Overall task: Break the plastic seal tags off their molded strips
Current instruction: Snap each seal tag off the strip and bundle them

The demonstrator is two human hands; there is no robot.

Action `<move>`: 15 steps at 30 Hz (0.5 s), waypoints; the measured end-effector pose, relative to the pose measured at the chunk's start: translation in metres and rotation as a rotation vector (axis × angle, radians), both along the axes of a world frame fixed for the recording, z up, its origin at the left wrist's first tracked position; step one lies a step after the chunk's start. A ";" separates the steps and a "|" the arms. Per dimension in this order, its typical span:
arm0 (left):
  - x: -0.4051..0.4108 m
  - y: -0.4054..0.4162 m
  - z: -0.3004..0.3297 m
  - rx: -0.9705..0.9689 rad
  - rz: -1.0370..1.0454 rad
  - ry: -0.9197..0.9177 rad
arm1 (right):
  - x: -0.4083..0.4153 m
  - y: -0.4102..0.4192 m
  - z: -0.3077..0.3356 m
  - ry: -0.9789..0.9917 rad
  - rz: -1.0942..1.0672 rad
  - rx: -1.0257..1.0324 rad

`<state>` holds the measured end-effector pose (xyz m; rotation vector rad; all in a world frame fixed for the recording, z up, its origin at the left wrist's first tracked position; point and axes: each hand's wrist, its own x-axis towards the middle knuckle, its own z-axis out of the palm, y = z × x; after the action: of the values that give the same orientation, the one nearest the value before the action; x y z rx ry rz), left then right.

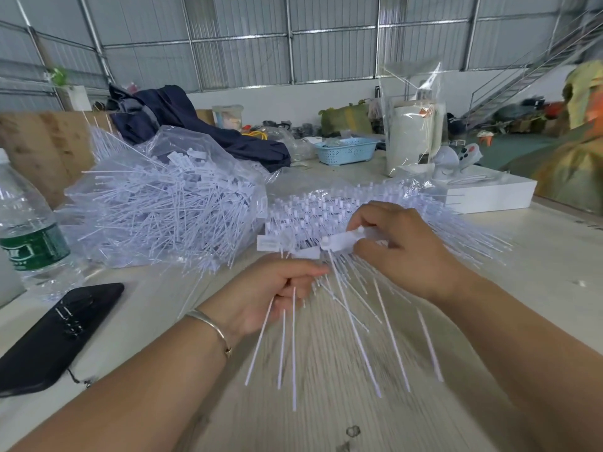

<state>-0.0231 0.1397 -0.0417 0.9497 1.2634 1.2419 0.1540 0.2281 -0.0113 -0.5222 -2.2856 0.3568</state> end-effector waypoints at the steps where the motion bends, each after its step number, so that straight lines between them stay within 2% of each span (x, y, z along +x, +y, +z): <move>1: 0.000 0.001 -0.002 -0.005 0.017 -0.009 | -0.001 0.000 -0.001 -0.007 0.006 -0.039; 5: -0.002 0.000 -0.005 -0.017 0.129 -0.111 | -0.004 -0.001 -0.004 -0.001 0.016 -0.091; 10: 0.001 0.000 -0.005 -0.042 0.184 -0.190 | -0.006 -0.001 -0.012 -0.136 -0.120 0.198; 15: 0.005 0.000 -0.007 -0.009 0.202 -0.184 | -0.007 0.000 -0.013 -0.191 -0.180 0.229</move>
<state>-0.0182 0.1400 -0.0487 0.6961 1.2396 1.4446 0.1473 0.2277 -0.0245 -0.6607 -2.3987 -0.0455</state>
